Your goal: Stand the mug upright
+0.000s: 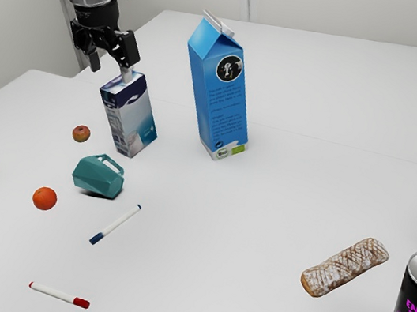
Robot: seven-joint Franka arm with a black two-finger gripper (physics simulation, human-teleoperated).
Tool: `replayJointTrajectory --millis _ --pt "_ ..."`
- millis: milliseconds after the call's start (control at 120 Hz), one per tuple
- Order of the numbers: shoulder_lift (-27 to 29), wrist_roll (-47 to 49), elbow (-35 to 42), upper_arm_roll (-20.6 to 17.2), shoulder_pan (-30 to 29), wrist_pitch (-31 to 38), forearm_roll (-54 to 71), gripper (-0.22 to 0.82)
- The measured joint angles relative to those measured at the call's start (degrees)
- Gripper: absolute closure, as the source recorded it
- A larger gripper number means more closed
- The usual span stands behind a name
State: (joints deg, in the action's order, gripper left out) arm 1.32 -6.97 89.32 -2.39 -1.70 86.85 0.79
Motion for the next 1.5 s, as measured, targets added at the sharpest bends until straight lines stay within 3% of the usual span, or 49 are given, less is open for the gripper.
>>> replayJointTrajectory --millis 575,925,1500 --pt "-3.38 -0.07 -4.25 -0.4 -0.86 -1.25 -0.23 0.02" --pt "-5.01 -0.47 -4.47 0.01 -15.03 -2.04 -0.38 0.02" --pt "-16.74 -9.95 -5.85 0.26 -25.43 1.71 -5.93 0.02"
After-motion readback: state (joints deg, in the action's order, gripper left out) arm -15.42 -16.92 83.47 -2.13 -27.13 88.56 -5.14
